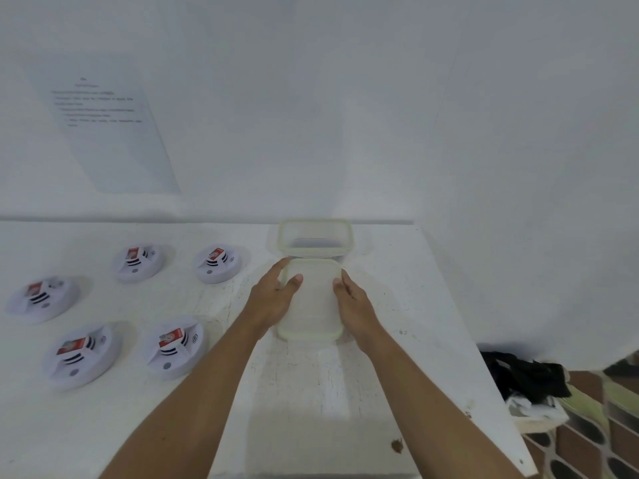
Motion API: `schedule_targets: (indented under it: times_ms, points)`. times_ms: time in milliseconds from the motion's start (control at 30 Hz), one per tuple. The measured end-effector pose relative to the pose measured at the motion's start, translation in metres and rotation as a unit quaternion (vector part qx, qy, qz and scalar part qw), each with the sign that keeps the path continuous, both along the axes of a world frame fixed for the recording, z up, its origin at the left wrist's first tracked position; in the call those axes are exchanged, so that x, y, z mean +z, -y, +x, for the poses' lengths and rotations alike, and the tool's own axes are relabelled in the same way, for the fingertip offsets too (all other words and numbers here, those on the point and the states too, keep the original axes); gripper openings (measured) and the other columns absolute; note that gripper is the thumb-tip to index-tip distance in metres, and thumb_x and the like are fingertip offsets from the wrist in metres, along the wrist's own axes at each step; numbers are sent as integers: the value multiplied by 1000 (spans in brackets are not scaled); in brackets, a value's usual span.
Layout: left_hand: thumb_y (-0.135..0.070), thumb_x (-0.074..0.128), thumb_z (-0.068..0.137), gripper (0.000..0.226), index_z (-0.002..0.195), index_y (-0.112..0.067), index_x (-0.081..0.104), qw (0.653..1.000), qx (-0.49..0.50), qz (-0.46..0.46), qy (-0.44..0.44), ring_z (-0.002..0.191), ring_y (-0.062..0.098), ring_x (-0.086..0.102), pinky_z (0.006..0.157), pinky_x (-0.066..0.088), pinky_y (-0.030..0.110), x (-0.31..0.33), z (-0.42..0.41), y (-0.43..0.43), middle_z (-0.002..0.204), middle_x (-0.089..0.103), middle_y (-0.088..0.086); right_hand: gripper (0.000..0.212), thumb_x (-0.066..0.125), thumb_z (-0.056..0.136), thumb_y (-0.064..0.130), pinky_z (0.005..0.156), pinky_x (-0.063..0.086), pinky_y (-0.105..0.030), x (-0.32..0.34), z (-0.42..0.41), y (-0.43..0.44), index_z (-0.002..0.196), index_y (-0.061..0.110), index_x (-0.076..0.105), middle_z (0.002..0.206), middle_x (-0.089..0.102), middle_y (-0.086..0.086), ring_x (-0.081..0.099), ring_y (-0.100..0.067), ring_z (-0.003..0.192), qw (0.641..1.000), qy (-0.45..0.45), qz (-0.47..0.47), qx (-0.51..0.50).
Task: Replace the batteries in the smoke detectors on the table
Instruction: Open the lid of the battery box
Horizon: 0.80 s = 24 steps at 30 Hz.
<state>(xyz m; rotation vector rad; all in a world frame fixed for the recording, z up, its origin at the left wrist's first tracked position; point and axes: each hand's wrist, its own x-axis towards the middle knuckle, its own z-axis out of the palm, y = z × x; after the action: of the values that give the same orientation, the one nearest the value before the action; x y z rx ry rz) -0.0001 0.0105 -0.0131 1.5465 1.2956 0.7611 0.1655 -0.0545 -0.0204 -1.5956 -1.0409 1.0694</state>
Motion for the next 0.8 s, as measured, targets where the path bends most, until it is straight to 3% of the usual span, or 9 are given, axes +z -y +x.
schedule_targets:
  times_ms: [233,300,367,467,600,700,800]
  points:
    - [-40,47,99,61,153,-28,22,992,-18,54,-114,142,24,28,112,27,38,9,3,4,155,20,4,37,35,108,38,110,45,-38,15,7,0,140,35,53,132,62,10,58,-13,123,998,12,-21,54]
    - [-29,48,99,57,152,-24,27,986,-31,100,-128,144,21,25,114,24,36,10,-1,4,156,22,2,37,37,108,38,112,44,-40,21,9,-3,141,33,54,133,63,9,59,-13,122,995,18,-39,93]
    - [-31,51,98,54,149,-22,35,983,-48,115,-135,140,16,30,109,26,27,11,-7,6,153,32,0,38,40,107,39,112,45,-41,26,11,-5,142,33,54,133,64,7,60,-14,122,990,33,-51,126]
    - [-47,62,91,56,140,-23,48,981,-21,130,-145,126,15,45,97,32,24,10,-14,7,139,47,-2,41,45,105,44,110,45,-39,32,11,-5,143,32,53,136,63,3,59,-17,123,987,79,-54,128]
    - [-63,74,72,69,118,-15,55,976,90,124,-152,104,21,59,84,48,33,11,-16,8,113,60,4,45,49,104,36,97,42,-29,30,6,6,145,19,47,139,56,-3,54,-20,123,990,126,-42,45]
    - [-75,67,68,78,112,-13,48,963,139,104,-204,84,23,67,73,55,36,13,-15,14,98,63,5,55,54,101,31,109,44,-41,21,-1,14,150,14,38,149,44,-5,49,-23,132,992,116,10,-56]
    - [-75,56,77,70,108,-14,42,962,134,79,-223,52,23,68,51,54,31,12,-11,18,87,62,5,59,55,100,32,108,46,-46,13,-6,13,151,16,32,148,43,-6,51,-25,129,991,84,24,-99]
